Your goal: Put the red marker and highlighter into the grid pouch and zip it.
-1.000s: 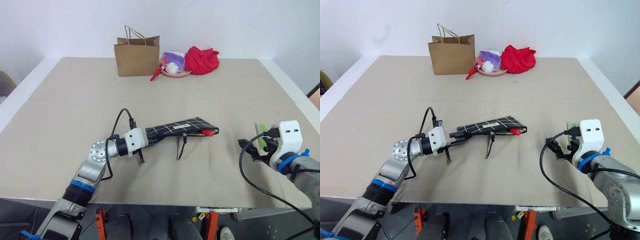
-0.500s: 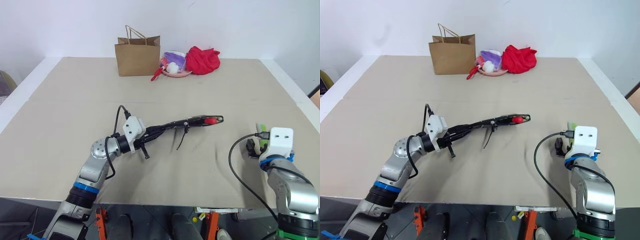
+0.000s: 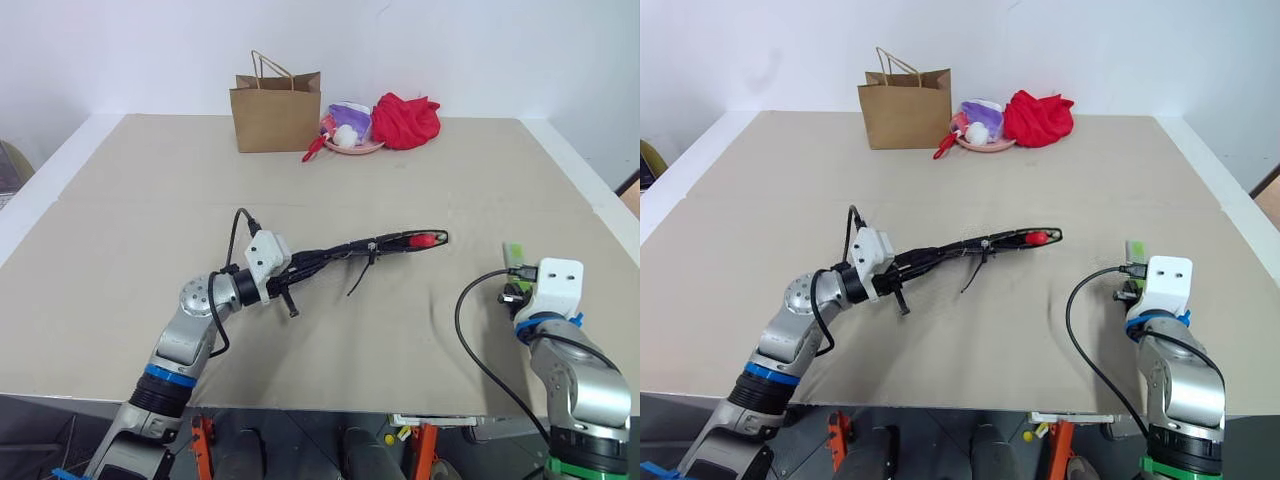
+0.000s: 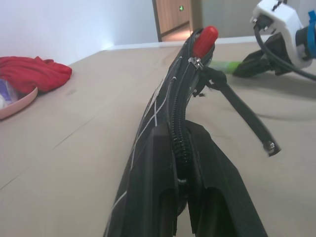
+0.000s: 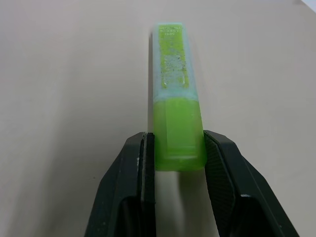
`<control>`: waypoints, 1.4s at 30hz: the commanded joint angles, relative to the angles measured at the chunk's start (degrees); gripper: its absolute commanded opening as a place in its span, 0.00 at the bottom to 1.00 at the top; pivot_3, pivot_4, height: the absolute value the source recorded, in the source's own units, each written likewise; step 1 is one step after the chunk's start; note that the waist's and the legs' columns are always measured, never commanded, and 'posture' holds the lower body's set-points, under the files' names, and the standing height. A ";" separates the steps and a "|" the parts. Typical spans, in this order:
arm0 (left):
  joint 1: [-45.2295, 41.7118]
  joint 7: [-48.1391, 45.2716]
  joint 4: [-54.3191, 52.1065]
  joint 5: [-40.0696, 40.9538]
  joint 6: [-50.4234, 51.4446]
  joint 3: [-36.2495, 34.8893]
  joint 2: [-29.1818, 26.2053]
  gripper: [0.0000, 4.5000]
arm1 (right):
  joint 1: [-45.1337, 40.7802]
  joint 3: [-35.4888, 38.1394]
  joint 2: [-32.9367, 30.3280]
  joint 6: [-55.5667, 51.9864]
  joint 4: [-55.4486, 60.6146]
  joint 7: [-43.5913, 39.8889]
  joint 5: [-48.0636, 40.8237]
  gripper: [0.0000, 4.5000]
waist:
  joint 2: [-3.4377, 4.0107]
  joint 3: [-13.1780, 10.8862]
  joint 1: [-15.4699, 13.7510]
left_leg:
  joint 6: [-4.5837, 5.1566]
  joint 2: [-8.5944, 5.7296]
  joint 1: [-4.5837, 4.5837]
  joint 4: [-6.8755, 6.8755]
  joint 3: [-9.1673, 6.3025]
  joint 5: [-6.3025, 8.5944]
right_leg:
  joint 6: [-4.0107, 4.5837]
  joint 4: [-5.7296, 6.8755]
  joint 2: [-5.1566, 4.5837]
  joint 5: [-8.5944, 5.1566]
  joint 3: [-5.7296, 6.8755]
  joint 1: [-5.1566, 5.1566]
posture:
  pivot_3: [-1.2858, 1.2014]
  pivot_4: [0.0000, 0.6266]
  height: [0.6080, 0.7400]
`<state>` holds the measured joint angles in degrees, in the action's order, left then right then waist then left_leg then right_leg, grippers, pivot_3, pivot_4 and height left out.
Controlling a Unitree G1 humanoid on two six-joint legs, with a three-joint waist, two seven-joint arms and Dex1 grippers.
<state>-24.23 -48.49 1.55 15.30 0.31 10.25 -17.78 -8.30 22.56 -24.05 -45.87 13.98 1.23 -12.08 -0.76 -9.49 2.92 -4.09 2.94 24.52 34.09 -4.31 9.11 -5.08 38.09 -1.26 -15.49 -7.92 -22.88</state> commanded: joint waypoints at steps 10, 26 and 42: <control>-1.65 1.86 2.45 -11.39 -10.40 1.95 -3.20 0.00 | -1.07 -0.19 -8.83 -1.35 10.97 -18.13 -9.03 0.22 | 0.08 -0.04 0.00 | 0.00 0.00 0.01 0.01 0.00 0.00 | 0.00 0.00 -0.01 0.00 -0.01 -0.01 | 0.52 0.24 1.00; -1.62 2.50 3.78 -13.08 -11.05 2.65 -2.92 0.00 | 1.37 3.67 -23.35 -11.64 20.50 -39.98 -30.23 0.22 | 0.07 -0.06 -0.15 | 0.01 -0.04 0.06 -0.01 -0.01 0.01 | -0.05 -0.01 -0.04 -0.06 0.00 -0.02 | 0.52 0.24 1.00; -1.74 2.90 2.66 -14.29 -9.16 3.23 -2.95 0.00 | 4.51 0.22 -27.98 -11.37 20.53 -42.18 -34.51 0.22 | -0.06 -0.09 -0.13 | 0.06 -0.03 0.05 0.16 -0.06 0.04 | -0.04 -0.02 -0.03 -0.01 0.04 0.04 | 0.52 0.24 1.00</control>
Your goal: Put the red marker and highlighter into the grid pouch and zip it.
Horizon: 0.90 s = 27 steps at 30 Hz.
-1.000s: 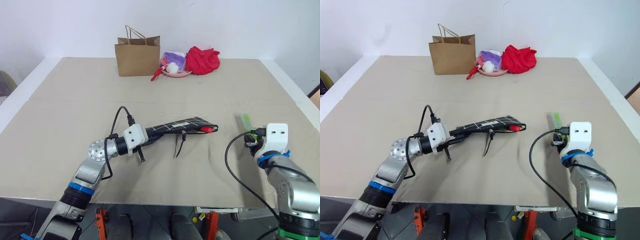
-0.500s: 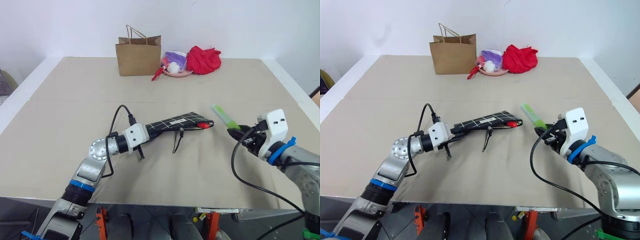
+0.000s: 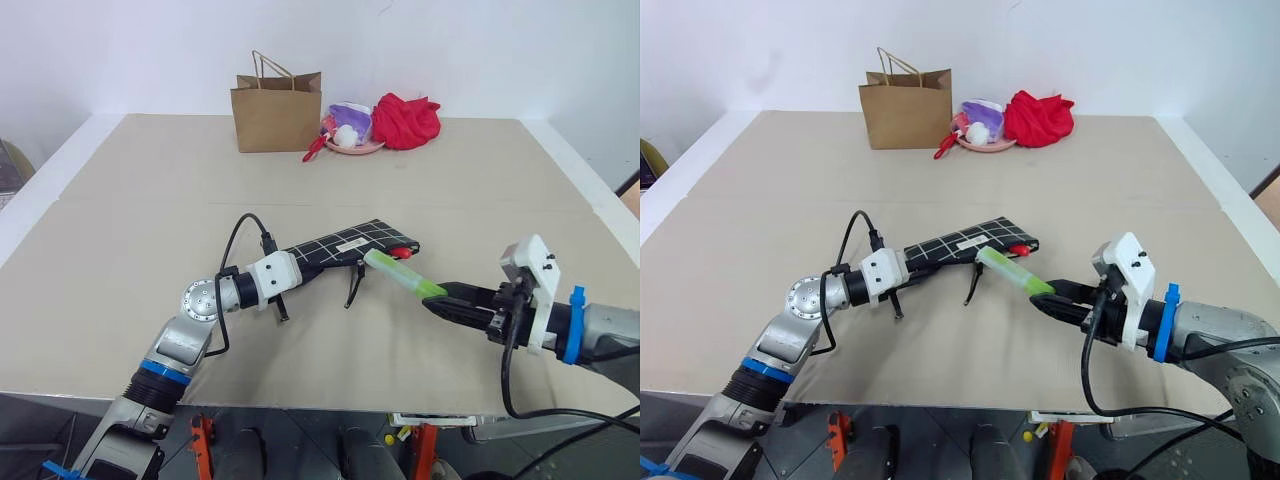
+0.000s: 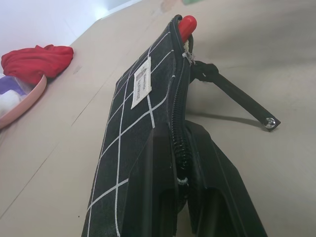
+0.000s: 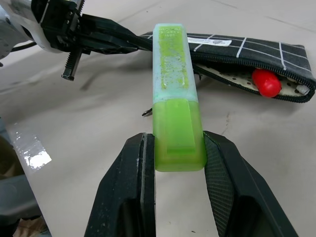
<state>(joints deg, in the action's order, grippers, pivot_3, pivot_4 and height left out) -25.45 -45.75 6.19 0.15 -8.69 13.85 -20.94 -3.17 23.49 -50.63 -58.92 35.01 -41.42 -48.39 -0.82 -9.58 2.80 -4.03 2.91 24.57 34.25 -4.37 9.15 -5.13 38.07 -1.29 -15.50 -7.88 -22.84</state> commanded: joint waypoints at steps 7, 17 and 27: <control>0.33 0.12 -3.00 1.24 0.26 -0.29 0.37 0.00 | -2.55 -2.91 -1.42 2.40 -3.10 2.37 4.10 0.22 | 0.00 0.00 -0.01 | 0.00 0.00 0.02 -0.02 0.00 0.00 | -0.02 0.00 0.00 -0.02 0.00 -0.02 | 0.52 0.24 1.00; 1.18 0.23 -4.18 1.43 1.00 -0.19 0.63 0.00 | -3.09 -5.17 -1.62 2.90 -4.19 2.66 5.18 0.22 | 0.00 0.00 -0.01 | 0.00 0.00 0.02 -0.02 0.00 0.00 | -0.02 0.00 0.00 -0.03 0.00 -0.02 | 0.52 0.24 1.00; 1.26 0.29 -4.47 1.38 1.52 -0.32 0.81 0.00 | -1.50 -4.61 -1.99 3.39 -4.77 2.08 6.60 0.22 | 0.00 0.00 -0.02 | 0.00 0.00 0.02 -0.01 0.00 0.00 | -0.03 0.00 0.00 -0.03 0.00 -0.02 | 0.52 0.24 1.00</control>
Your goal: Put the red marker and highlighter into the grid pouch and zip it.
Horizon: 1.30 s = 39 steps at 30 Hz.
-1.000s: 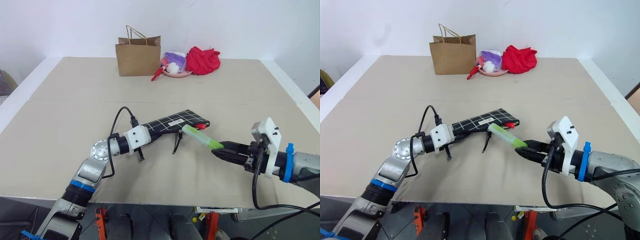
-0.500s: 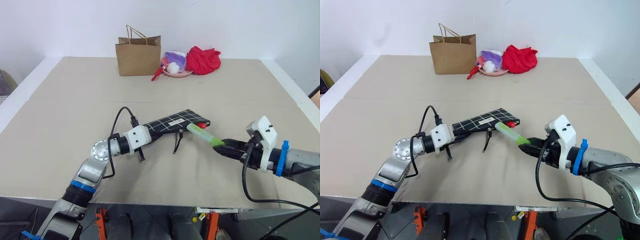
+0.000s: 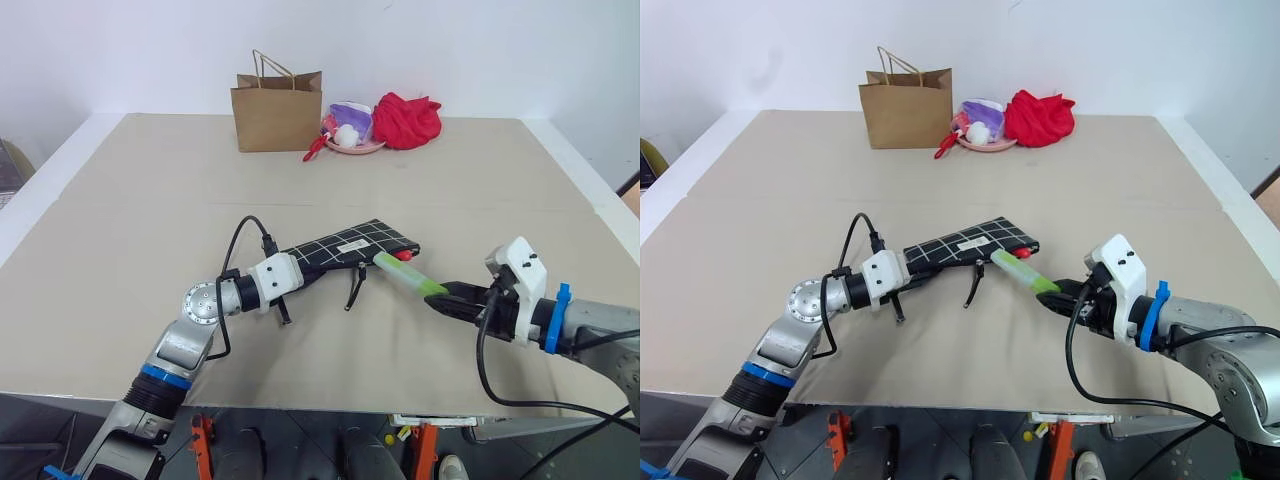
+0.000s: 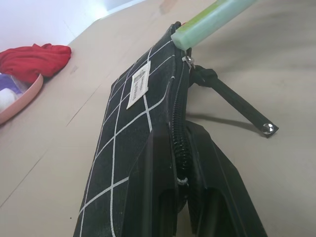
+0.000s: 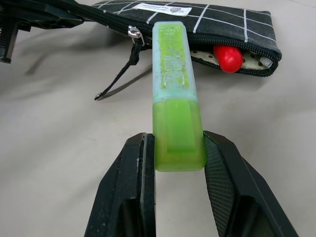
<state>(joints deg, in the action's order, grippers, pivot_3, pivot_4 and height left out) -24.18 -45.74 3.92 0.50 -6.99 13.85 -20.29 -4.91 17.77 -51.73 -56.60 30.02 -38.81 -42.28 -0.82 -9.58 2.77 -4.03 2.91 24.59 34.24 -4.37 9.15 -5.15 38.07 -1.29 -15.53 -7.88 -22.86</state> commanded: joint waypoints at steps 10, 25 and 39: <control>-0.35 0.43 -1.57 0.75 -0.50 -0.33 0.40 0.00 | 1.72 2.51 -1.84 1.36 -0.10 -1.93 0.74 0.22 | 0.00 0.00 0.02 | 0.00 0.00 0.00 0.00 0.00 0.00 | 0.00 0.00 0.00 0.00 0.00 0.00 | 0.52 0.24 1.00; 0.67 0.23 -2.36 0.84 -0.32 0.25 1.00 0.00 | -3.81 -0.90 -1.72 0.88 -2.69 -1.88 1.90 0.22 | 0.00 0.00 0.05 | 0.00 0.00 0.00 0.00 0.00 0.00 | 0.00 0.00 0.00 0.00 -0.01 0.00 | 0.52 0.24 1.00; 1.46 0.12 -3.42 1.02 -0.08 1.43 1.60 0.00 | -13.86 -10.89 -1.99 -2.60 -8.00 -1.56 6.31 0.22 | 0.01 0.00 0.02 | 0.00 0.00 0.00 0.00 0.00 0.00 | 0.00 0.00 0.00 0.01 0.00 -0.01 | 0.52 0.24 1.00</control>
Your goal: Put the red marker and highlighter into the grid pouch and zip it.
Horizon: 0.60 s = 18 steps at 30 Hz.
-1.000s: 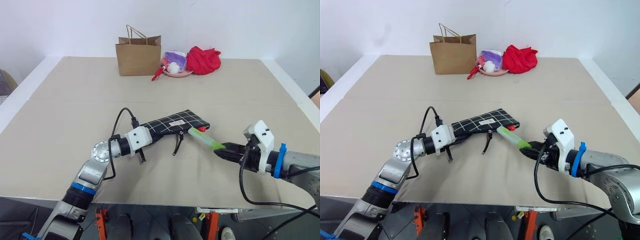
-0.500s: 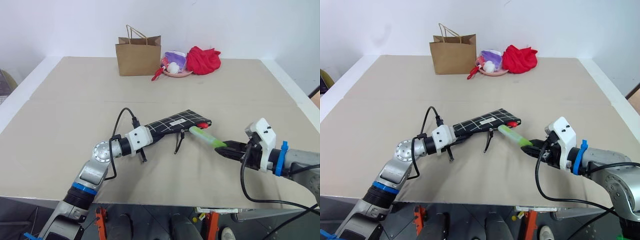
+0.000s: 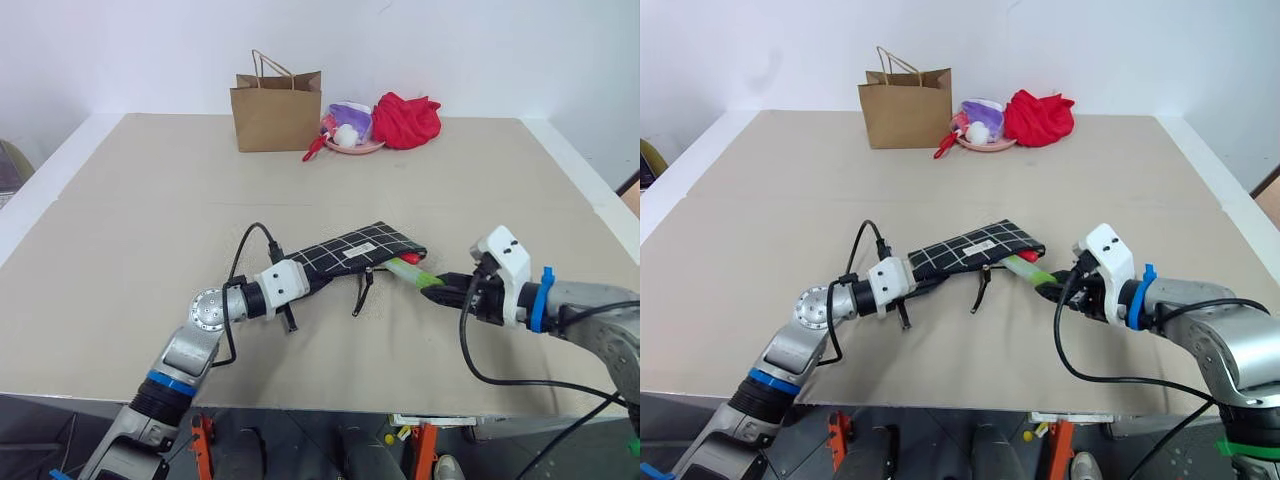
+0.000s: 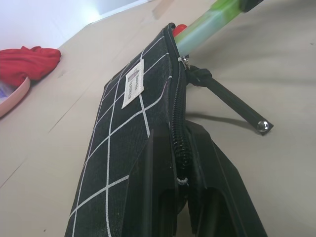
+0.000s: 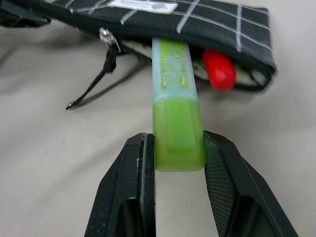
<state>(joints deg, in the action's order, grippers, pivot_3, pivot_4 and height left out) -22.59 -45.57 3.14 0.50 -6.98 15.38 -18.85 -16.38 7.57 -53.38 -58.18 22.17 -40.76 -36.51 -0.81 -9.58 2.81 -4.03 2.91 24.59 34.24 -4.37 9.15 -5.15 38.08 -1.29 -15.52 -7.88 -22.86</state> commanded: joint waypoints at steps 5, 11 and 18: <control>-0.26 -0.12 -2.47 1.19 -0.02 -0.07 0.28 0.00 | -7.06 -3.47 1.58 -4.36 -1.73 1.76 0.67 0.22 | 0.00 0.00 -0.03 | 0.00 0.00 0.01 0.00 0.00 0.00 | 0.00 0.00 0.00 0.00 0.00 -0.01 | 0.52 0.24 1.00; -0.31 -0.15 -2.57 1.25 0.11 -0.10 0.37 0.00 | -10.86 -3.91 5.34 -6.29 -2.34 3.62 0.33 0.78 | 0.01 0.00 -0.04 | 0.00 0.00 0.02 -0.02 0.00 0.00 | 0.00 0.00 0.00 0.00 0.00 -0.03 | 0.52 0.24 1.00; -0.02 -0.05 -2.92 1.28 0.26 -0.55 -0.15 0.00 | -3.58 1.70 4.38 -5.12 2.69 4.11 -0.03 0.99 | 0.01 0.00 -0.16 | 0.01 0.00 0.06 -0.05 -0.01 0.01 | -0.03 0.00 0.00 -0.05 0.01 -0.03 | 0.52 0.24 1.00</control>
<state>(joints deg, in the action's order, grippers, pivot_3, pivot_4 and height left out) -22.42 -45.59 2.60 0.60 -6.80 15.46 -18.87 -20.21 6.05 -48.08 -63.88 22.51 -36.99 -36.12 -0.80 -9.57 2.65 -4.02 2.91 24.65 34.20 -4.38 9.16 -5.17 38.07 -1.29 -15.57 -7.87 -22.89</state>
